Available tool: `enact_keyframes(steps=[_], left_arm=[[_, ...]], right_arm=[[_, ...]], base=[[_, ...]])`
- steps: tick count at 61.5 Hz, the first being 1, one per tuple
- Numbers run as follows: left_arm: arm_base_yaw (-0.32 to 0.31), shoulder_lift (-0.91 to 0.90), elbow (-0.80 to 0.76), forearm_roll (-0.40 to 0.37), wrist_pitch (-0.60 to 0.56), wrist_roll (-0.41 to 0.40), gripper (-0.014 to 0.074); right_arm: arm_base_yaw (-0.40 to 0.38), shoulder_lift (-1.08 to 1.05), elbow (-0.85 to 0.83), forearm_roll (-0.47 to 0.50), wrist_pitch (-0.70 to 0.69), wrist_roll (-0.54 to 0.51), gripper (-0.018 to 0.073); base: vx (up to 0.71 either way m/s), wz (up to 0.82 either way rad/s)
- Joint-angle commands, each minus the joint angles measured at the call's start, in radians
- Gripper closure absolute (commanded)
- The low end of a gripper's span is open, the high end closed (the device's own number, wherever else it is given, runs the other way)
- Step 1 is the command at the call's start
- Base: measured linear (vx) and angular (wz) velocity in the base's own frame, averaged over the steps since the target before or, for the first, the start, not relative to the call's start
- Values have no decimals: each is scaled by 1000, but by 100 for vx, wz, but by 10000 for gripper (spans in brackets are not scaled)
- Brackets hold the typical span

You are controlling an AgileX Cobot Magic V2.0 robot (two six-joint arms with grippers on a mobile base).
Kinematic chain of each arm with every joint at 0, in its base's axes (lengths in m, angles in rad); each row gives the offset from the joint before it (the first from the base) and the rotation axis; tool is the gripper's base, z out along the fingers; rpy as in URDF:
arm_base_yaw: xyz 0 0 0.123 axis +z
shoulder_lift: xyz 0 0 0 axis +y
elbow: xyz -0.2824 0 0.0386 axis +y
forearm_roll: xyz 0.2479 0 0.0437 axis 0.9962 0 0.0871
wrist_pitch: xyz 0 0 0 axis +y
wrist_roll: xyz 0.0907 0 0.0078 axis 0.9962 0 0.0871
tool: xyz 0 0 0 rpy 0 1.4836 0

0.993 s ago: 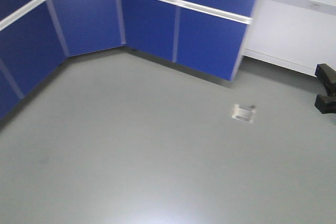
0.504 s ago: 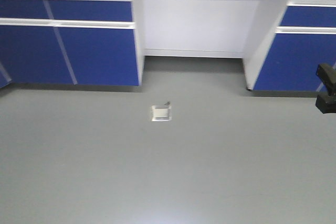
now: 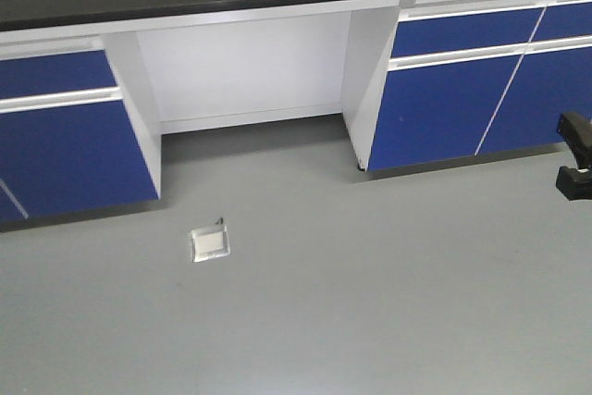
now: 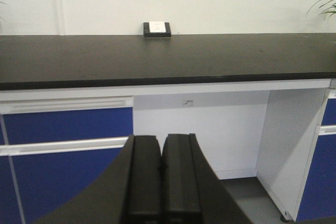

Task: Grab beaker and place in storage area
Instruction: 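Drive to the other black bench with the wall outlet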

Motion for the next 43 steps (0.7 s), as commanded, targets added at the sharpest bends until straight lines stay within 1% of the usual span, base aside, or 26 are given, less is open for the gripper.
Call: enact_keyframes(steps=[1, 20, 43], left_arm=[[-6, -19, 22, -6, -84, -7, 605], [-6, -19, 22, -6, -84, -7, 605], [-6, -19, 22, -6, -84, -7, 605]], right_arm=[[-2, -5, -30, 26, -15, 0, 562], [-2, -5, -30, 26, -15, 0, 562], [-2, -5, -30, 26, -15, 0, 562]], base=[[36, -21], [40, -8], [41, 8]])
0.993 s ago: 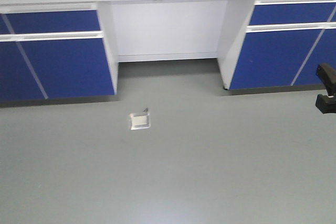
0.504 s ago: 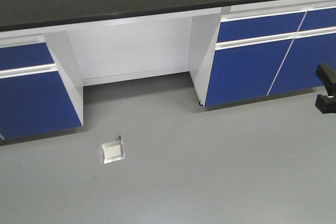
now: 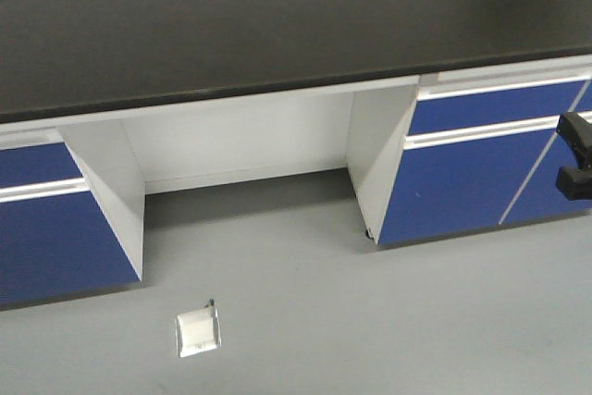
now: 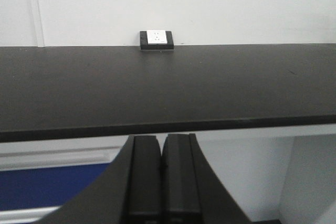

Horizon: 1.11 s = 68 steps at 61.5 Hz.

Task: Grab beaker and place in storage area
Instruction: 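Drive to the other black bench with the wall outlet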

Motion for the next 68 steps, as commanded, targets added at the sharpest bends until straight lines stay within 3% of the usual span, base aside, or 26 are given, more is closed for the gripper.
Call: enact_keyframes(steps=[1, 68], left_arm=[[-6, -19, 22, -6, -84, -7, 605], [-6, -19, 22, -6, -84, -7, 605]], right_arm=[[-2, -5, -30, 26, -15, 0, 562], [-2, -5, -30, 26, -15, 0, 562]], base=[[39, 13], [30, 14]])
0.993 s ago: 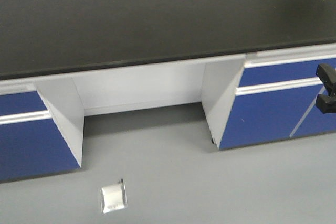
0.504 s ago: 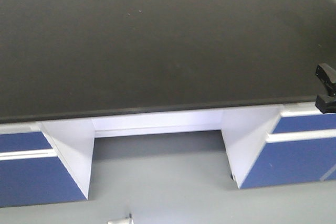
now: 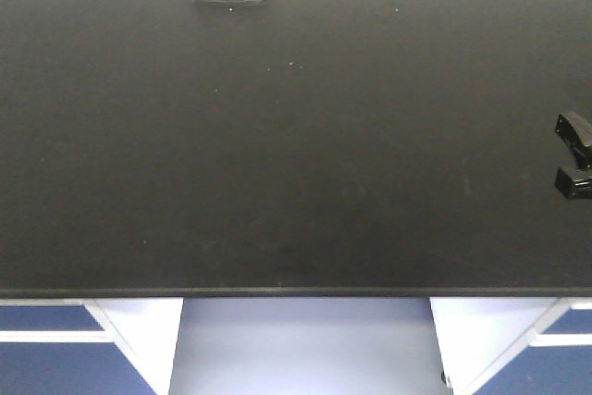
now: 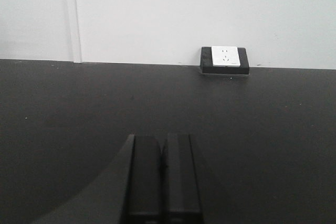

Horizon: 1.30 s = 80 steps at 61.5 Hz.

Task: Grab beaker and place in storage area
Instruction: 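Drive to the other black bench with the wall outlet, then extend the right arm over the bench, lowering the held beaker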

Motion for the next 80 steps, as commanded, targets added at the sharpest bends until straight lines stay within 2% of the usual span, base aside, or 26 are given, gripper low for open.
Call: enact_keyframes(steps=[1, 74, 80], left_arm=[[-6, -19, 22, -6, -84, -7, 605], [-6, -19, 22, -6, -84, -7, 605], [-6, -19, 22, -6, -84, -7, 605]], right_arm=[[-2, -5, -30, 26, -15, 0, 562], [-2, 3, -30, 34, -15, -1, 562], [-2, 43, -30, 34, -73, -1, 562]], base=[[14, 3], [3, -1], [0, 0]])
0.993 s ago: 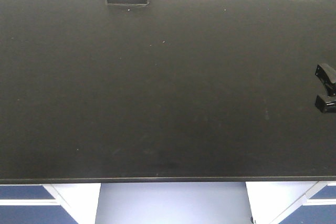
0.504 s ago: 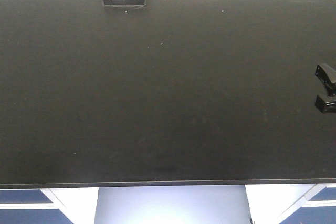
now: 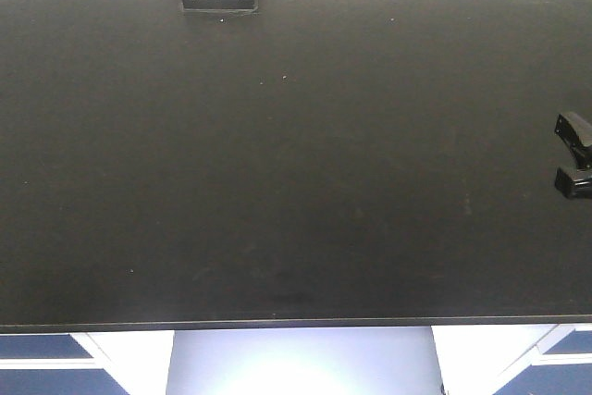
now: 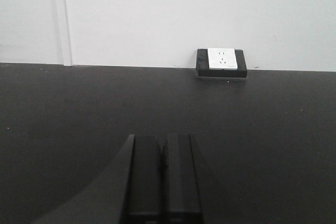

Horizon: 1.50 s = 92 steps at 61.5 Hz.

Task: Grab beaker and place in storage area
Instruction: 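Extend the right arm over the bench, lowering the held beaker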

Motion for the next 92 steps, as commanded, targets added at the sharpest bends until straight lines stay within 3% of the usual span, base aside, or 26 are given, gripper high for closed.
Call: enact_keyframes(steps=[1, 10, 19, 24, 34, 43, 56, 64, 69, 76, 83, 92], left_arm=[[-6, -19, 22, -6, -84, -7, 605], [-6, -19, 22, -6, -84, -7, 605], [-6, -19, 22, -6, -84, -7, 605], [-6, -19, 22, -6, -84, -7, 605], [-6, -19, 22, -6, -84, -7, 605], [-6, -19, 22, -6, -84, -7, 605], [-6, -19, 22, -6, -84, -7, 605], [-6, -19, 22, -6, -84, -7, 605], [-6, -19, 22, -6, -84, -7, 605], [-6, -19, 22, -6, -84, -7, 605], [-6, -19, 22, -6, -84, -7, 605], [-6, -19, 22, -6, -84, -7, 605]], right_arm=[[-2, 34, -30, 30, -76, -4, 562], [-2, 127, -45, 71, -196, -95, 562], [2, 196, -83, 293, -268, -274, 562], [45, 227, -104, 389, -251, -380, 562], [233, 318, -140, 529, -168, -522, 562], [413, 444, -188, 739, -120, -750, 562], [608, 644, -273, 1217, -202, -1214, 562], [719, 777, -319, 1477, -306, -1412, 562], [768, 855, -338, 1547, -383, -1465, 561], [815, 966, -368, 1555, -472, -1457, 561], [816, 1051, -392, 1534, -517, -1395, 560], [813, 1121, -410, 1534, -558, -1389, 560]], base=[[0, 0], [0, 0], [0, 0], [0, 0], [0, 0], [0, 0], [0, 0], [0, 0], [0, 0], [0, 0], [0, 0], [0, 0]])
